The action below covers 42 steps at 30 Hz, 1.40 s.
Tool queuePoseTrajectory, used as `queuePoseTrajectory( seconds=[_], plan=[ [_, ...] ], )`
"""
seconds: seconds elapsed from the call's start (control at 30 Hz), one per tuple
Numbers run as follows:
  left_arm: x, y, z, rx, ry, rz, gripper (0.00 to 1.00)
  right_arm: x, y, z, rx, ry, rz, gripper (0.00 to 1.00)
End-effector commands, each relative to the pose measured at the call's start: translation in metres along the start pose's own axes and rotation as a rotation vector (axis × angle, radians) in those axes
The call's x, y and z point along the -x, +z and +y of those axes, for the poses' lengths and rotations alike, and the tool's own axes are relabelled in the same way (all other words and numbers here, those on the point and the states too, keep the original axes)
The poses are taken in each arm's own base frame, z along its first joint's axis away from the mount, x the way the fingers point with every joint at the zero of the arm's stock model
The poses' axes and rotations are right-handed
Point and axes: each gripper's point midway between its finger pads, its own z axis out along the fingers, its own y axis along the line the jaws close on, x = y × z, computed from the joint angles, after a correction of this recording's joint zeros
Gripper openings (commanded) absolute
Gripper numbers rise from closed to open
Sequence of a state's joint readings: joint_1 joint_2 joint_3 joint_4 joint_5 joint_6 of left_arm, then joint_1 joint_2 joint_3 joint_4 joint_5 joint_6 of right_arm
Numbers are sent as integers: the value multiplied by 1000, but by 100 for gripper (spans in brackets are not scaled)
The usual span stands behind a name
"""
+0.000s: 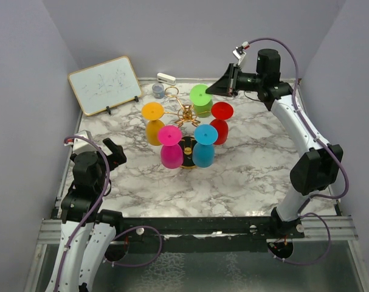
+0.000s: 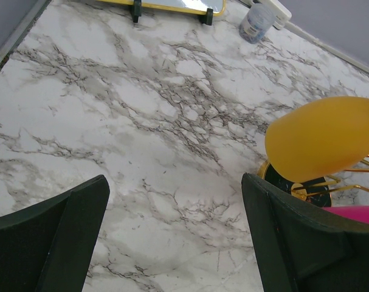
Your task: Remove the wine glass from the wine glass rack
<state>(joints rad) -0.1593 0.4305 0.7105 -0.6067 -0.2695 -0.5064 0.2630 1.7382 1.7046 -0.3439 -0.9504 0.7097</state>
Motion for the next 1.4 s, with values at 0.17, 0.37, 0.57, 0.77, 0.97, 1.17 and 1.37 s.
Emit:
queuePoseTrajectory(
  seconds=[0.17,0.37,0.57,0.77,0.97,1.17,1.37],
  plan=[
    [8,-2,-8,-40,-6,-29,92,0,-22,27,-45,-94,-82,1],
    [8,-2,-9,-43,-7,-27,90,17,-41,37,-148,-167,-189,1],
    [7,-2,-10,-52,-6,-25,80,44,-81,48,-330,-333,-376,1],
    [5,1,-19,-92,5,-10,52,58,-138,100,-380,-612,-605,1],
    [12,-13,-47,-242,-48,1,0,21,-175,141,-318,-892,-697,1],
    [41,-61,-121,-627,-165,37,52,-36,-193,171,-179,-1112,-706,1],
    [71,-99,-170,-876,-248,125,77,-77,-190,160,-137,-1269,-591,1]
  ],
)
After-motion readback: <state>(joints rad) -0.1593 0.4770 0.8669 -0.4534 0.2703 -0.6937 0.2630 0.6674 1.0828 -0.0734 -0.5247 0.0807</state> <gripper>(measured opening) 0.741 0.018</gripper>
